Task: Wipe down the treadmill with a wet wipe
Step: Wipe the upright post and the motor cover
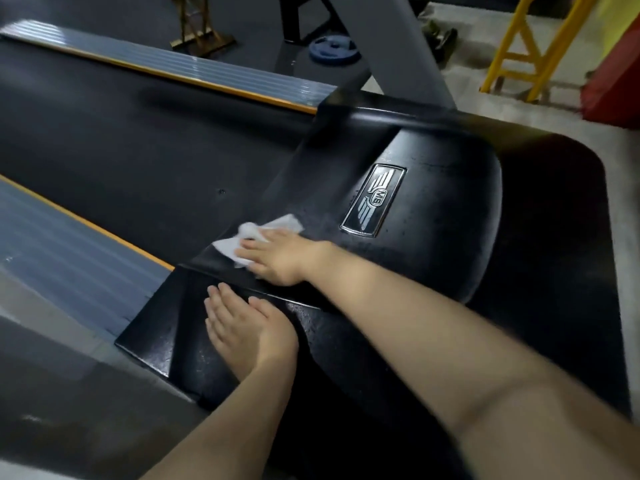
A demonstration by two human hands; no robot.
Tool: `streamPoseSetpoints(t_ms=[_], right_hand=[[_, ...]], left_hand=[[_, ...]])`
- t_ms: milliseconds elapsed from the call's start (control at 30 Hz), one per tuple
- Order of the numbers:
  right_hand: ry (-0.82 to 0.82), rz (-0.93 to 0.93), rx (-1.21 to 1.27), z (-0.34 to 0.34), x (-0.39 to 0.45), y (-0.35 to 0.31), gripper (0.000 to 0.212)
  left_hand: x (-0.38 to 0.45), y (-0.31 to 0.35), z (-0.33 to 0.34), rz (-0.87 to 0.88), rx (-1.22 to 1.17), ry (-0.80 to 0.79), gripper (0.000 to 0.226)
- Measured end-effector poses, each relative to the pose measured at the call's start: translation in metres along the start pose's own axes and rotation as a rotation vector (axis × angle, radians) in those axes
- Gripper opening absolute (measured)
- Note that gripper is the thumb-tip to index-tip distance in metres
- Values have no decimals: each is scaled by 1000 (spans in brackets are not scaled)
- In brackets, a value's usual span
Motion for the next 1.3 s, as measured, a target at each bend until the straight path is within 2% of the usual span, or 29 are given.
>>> streamPoseSetpoints(t_ms=[100,200,267,367,433,467,533,600,633,700,767,800,833,900,1000,1067,1133,1233,1300], right_hand=[[-5,24,77,1,50,0,42],[96,110,37,5,-19,21,47],[144,282,46,10,-113,40,50],[104,686,160,29,-255,68,61],[83,903,205,37,-280,89,65],[129,947,204,33,-262,96,66],[273,901,121,12,-188,98,55],[349,818,26,-9,-96,90,39],[312,775,68,-13,-54,82,39],[235,547,111,-16,23,56,43],[189,338,106,-20,56,30,43],[216,321,110,-20,55,33,43],[295,385,116,-22,40,49,50],[394,649,131,-19,-22,96,60],[361,935,90,-5,-139,157,62],[337,1124,125,5,-212,177,74],[354,1323,104,12,-274,179,76],[291,1486,102,19,-285,175,75],[382,1418,93,3,-235,165,69]], left_hand=[[3,-1,4,-4,8,12,55],[1,0,1,9,0,18,55],[-2,2,0,9,5,-5,55],[-6,5,-2,24,19,-34,56],[-8,9,-3,54,29,-54,60],[-9,10,-3,66,49,-66,62],[-11,12,-2,79,93,-108,63],[-10,13,-2,85,90,-121,64],[-9,13,-2,86,80,-121,64],[-6,10,0,75,72,-131,63],[-6,9,1,77,60,-138,62],[-6,9,0,77,53,-133,62],[-7,9,-1,76,47,-124,62],[-6,9,-1,79,39,-113,62],[-8,9,-1,83,40,-112,61],[-8,9,-3,83,28,-104,61],[-8,10,-2,86,23,-95,61],[-8,10,0,94,14,-68,68],[-8,9,0,100,40,-67,72]])
Point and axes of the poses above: each hand's wrist, its own x-axis towards the middle knuckle, its own z-axis out of the palm, y = z × x, the point moved 8 cm from there along x, towards the middle knuckle, and after that the axes turned 9 degrees about -z, right-handed, at the moved point
